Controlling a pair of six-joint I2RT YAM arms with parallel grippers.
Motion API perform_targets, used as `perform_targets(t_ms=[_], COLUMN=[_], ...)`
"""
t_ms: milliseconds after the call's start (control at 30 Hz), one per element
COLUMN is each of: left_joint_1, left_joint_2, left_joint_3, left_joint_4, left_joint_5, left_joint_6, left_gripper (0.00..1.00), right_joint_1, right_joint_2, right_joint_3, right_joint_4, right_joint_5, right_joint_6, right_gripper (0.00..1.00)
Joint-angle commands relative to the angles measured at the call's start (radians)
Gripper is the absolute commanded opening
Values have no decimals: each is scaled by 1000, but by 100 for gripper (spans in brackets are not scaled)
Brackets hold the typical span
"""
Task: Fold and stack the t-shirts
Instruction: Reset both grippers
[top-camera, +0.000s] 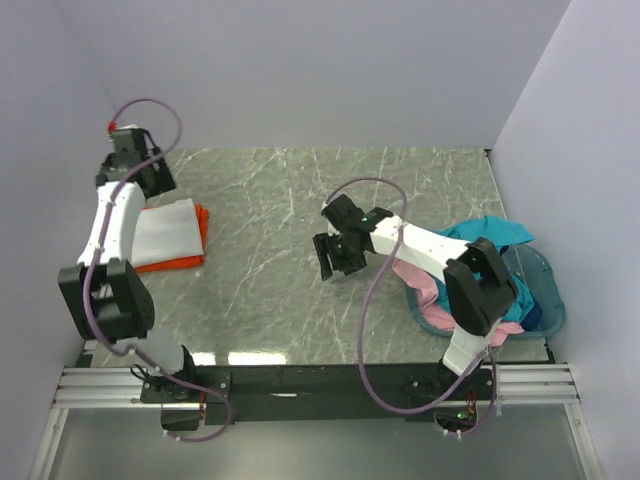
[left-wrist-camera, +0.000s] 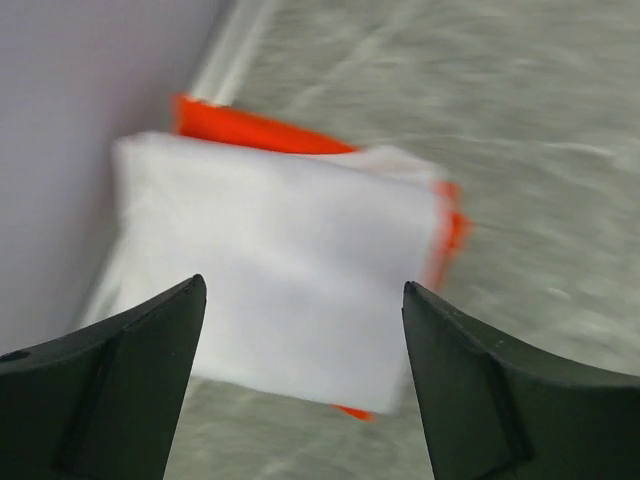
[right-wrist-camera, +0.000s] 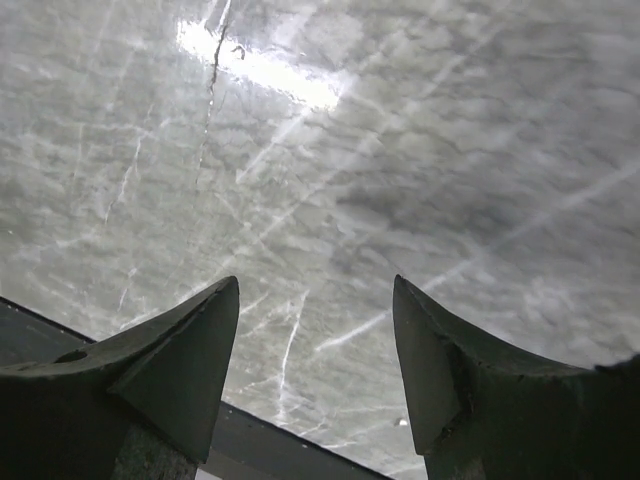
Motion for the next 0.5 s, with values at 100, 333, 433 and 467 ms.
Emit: perform_targets(t_ms=[100, 333, 433, 467], left_joint_1=[-305, -704, -835, -880], left_joint_2=[-218, -370, -401, -407], left_joint_3=[-240, -506, -559, -569], left_joint_4=[216, 408, 428, 440], left_joint_5=[75, -120, -186, -189], left_joint_6=[-185, -351, -403, -408], left_gripper=[85, 86, 86, 87], right_joint_1=[3, 2, 2, 2], right_joint_2=[-210, -353, -430, -447], right_joint_3=[-112, -185, -229, -252], right_joint_4=[143, 198, 217, 223], right_joint_5=[160, 317, 412, 430], right_joint_6=[84, 144, 176, 183], right_gripper=[70, 70, 70, 70])
